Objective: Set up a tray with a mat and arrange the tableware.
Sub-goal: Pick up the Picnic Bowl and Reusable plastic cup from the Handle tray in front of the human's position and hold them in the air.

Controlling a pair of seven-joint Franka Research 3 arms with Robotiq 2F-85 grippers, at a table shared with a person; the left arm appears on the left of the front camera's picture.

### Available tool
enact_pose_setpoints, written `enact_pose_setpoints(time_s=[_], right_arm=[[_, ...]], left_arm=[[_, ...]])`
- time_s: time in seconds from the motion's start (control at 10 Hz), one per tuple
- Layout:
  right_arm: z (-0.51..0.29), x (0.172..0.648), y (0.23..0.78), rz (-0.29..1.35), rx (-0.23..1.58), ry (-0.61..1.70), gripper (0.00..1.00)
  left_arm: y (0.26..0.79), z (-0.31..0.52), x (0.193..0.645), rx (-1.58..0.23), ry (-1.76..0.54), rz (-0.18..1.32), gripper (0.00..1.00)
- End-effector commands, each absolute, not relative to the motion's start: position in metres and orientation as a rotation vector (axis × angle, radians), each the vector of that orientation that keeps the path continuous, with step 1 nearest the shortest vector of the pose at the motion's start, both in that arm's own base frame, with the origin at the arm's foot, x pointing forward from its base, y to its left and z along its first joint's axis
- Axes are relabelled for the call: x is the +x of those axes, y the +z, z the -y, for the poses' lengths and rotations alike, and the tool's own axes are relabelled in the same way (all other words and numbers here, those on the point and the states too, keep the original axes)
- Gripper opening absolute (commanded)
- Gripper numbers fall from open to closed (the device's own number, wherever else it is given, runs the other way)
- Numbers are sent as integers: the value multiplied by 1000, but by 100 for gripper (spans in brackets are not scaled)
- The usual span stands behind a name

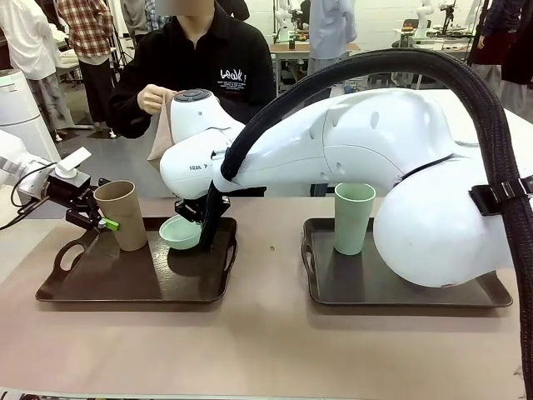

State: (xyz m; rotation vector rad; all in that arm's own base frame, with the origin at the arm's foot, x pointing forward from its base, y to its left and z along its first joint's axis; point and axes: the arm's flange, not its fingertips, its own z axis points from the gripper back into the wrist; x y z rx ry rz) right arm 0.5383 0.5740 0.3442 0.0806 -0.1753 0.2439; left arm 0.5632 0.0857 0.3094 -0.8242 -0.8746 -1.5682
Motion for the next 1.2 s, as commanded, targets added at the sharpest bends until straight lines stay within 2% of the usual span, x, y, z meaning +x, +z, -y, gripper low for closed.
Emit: enact_pose_setpoints(time_s=[0.0,0.4,0.8,0.9,1.1], right_arm=[[-577,538,349,173,31,207,0],[-559,494,431,187,161,271,0],[-545,448,524,334,169,277,0],[-542,441,534,355,148,262,0],[-556,456,546,320,180,298,0]], left_arm=[[317,-84,564,-853,-1581,812,0],[410,-84,541,-771,-1621,796,0],[503,-73,522,-645,-1710,863,0],[516,-72,517,-626,-1696,869,0],[500,-76,527,-671,-1702,878,0]])
